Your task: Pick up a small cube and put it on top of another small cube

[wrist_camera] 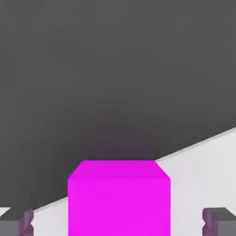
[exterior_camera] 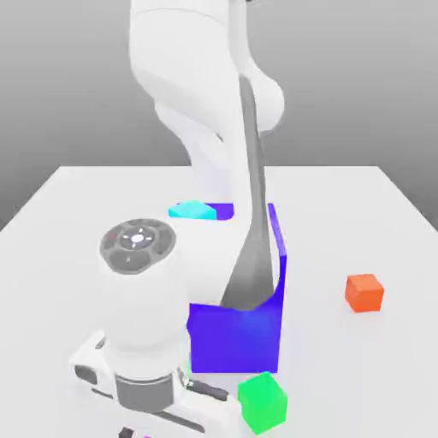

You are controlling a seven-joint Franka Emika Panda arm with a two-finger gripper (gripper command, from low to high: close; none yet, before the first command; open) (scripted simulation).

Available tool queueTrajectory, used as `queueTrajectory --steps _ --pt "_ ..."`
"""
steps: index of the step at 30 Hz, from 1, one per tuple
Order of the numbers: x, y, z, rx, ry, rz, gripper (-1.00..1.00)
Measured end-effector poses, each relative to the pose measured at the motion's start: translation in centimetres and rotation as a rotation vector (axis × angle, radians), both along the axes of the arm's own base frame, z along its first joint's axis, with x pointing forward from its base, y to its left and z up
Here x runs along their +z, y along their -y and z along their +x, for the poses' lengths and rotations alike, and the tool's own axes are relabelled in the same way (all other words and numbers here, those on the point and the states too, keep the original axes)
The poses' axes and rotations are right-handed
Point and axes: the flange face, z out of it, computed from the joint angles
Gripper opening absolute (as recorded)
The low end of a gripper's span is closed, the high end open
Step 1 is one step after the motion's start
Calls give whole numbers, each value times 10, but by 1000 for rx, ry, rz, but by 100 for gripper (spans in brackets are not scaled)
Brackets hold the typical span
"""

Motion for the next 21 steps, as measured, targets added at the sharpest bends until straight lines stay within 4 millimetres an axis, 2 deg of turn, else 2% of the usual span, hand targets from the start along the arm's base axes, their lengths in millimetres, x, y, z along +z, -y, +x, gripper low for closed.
queueTrajectory --steps 3,4,5,9,14,21 --pt "0 0 0 0 1 0 -100" --pt "-7 0 0 0 0 0 -100" --pt "-3 0 0 0 0 0 -100" --pt "45 0 0 1 0 1 -100" --pt "76 -50 -23 267 -2 -5 -100" --pt "103 -121 -73 704 -1 -1 -100"
